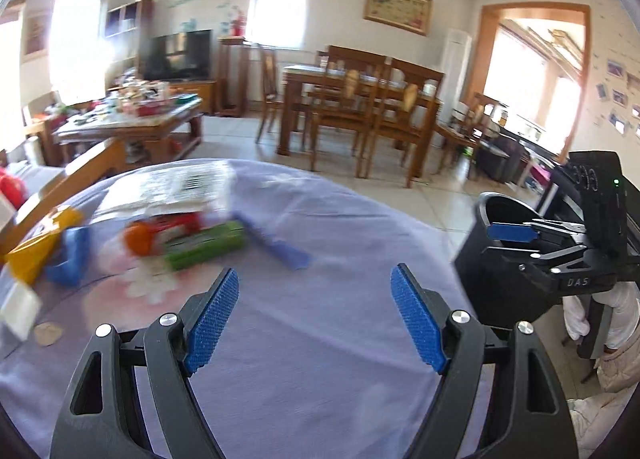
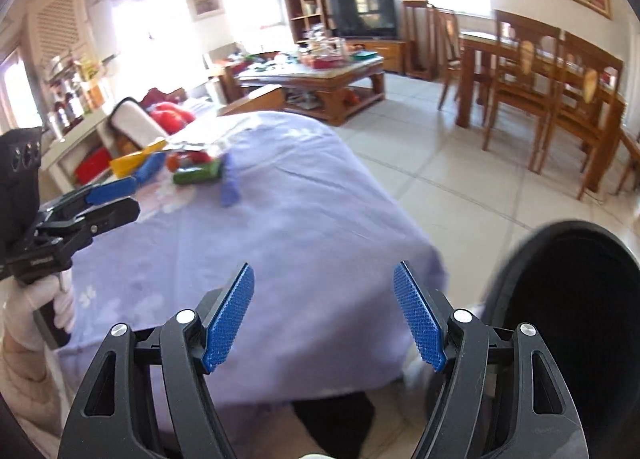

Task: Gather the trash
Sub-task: 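Move both open tools back over the table, then grasp the white cup with the left tool while the right tool grasps the white mailer bag, then lift both items and carry them over the black bin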

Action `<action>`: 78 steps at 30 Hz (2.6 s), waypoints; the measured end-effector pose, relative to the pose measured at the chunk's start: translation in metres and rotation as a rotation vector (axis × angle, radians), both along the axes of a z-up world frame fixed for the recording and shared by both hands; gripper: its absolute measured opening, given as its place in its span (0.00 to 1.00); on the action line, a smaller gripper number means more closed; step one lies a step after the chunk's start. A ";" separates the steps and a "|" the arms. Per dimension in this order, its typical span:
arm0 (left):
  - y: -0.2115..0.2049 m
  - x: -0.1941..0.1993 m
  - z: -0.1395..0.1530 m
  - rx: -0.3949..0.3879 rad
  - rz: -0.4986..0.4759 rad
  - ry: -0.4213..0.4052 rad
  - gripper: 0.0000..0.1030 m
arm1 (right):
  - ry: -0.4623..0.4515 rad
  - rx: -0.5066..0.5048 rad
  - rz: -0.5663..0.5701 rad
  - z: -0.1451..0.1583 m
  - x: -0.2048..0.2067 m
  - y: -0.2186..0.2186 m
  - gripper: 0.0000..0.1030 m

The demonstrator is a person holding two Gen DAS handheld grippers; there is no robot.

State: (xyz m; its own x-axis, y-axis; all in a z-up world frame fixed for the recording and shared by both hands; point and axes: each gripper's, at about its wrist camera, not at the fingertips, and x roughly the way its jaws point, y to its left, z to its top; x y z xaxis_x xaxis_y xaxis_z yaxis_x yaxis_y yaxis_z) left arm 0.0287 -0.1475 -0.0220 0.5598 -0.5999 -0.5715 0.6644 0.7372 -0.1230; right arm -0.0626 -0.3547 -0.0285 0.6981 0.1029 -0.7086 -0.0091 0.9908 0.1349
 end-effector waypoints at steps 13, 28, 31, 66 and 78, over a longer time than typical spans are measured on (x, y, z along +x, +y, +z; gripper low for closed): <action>0.145 0.066 -0.011 0.093 0.265 0.019 0.76 | -0.003 0.015 0.165 -0.009 0.112 0.118 0.70; 0.199 0.122 -0.035 0.240 0.337 0.095 0.77 | 0.002 -0.314 0.360 -0.027 0.243 0.233 0.70; 0.201 0.122 -0.034 0.229 0.327 0.090 0.77 | 0.014 -0.372 0.397 -0.039 0.266 0.253 0.70; 0.196 0.100 -0.018 0.125 0.245 0.118 0.39 | -0.091 -0.203 0.369 0.032 0.205 0.216 0.08; 0.134 0.049 0.011 0.043 0.151 0.038 0.39 | -0.159 -0.079 0.332 0.058 0.117 0.162 0.07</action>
State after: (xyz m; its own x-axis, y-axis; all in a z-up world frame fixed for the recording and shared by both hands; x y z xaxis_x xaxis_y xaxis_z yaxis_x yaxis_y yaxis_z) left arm 0.0777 -0.0131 -0.0112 0.6191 -0.4854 -0.6174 0.5411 0.8334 -0.1127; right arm 0.0545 -0.1925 0.0300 0.7381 0.2916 -0.6085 -0.3463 0.9377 0.0293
